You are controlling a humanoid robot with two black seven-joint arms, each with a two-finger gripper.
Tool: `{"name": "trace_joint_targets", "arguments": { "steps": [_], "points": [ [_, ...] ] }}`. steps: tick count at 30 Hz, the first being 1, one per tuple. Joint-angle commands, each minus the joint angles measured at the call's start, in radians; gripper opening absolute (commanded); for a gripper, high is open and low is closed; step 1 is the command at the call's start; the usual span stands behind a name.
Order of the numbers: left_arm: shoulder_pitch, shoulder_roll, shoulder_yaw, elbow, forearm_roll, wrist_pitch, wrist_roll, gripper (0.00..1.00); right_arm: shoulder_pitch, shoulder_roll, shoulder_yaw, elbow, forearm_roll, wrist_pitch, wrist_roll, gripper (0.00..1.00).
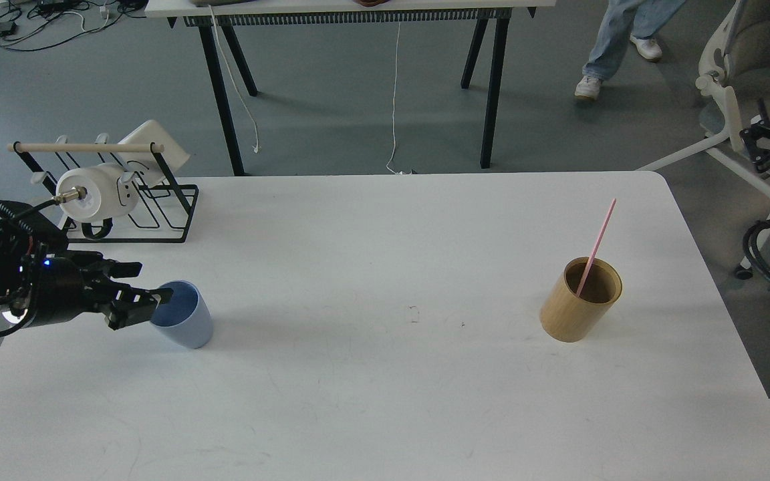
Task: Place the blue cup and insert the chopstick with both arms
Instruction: 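Reach the left gripper to the light blue cup and grasp it, then slide the blue cup with the left gripper toward the tan cup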
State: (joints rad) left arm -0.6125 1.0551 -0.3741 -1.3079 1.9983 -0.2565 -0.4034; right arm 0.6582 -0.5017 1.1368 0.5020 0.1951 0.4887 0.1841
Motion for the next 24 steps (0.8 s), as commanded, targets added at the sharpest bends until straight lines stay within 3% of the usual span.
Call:
{"name": "trace_joint_targets", "arguments": {
  "steps": [1,6,12,24],
  "points": [
    [0.0,-0.056,0.001,0.082,0.008,0.0,0.0,0.63,0.0,-0.001,0.0,0.0,0.0,0.0,0.0,0.99],
    [0.002,-0.092,0.003,0.114,0.014,0.0,-0.005,0.48,0.0,-0.001,0.0,0.0,0.0,0.0,0.0,0.99],
    [0.002,-0.096,0.007,0.137,0.014,-0.012,-0.009,0.13,0.0,-0.001,0.0,0.0,0.0,0.0,0.0,1.0],
    [-0.013,-0.096,0.029,0.131,0.016,-0.013,-0.023,0.02,0.0,-0.001,0.001,-0.002,0.0,0.0,0.0,0.99]
  ]
}}
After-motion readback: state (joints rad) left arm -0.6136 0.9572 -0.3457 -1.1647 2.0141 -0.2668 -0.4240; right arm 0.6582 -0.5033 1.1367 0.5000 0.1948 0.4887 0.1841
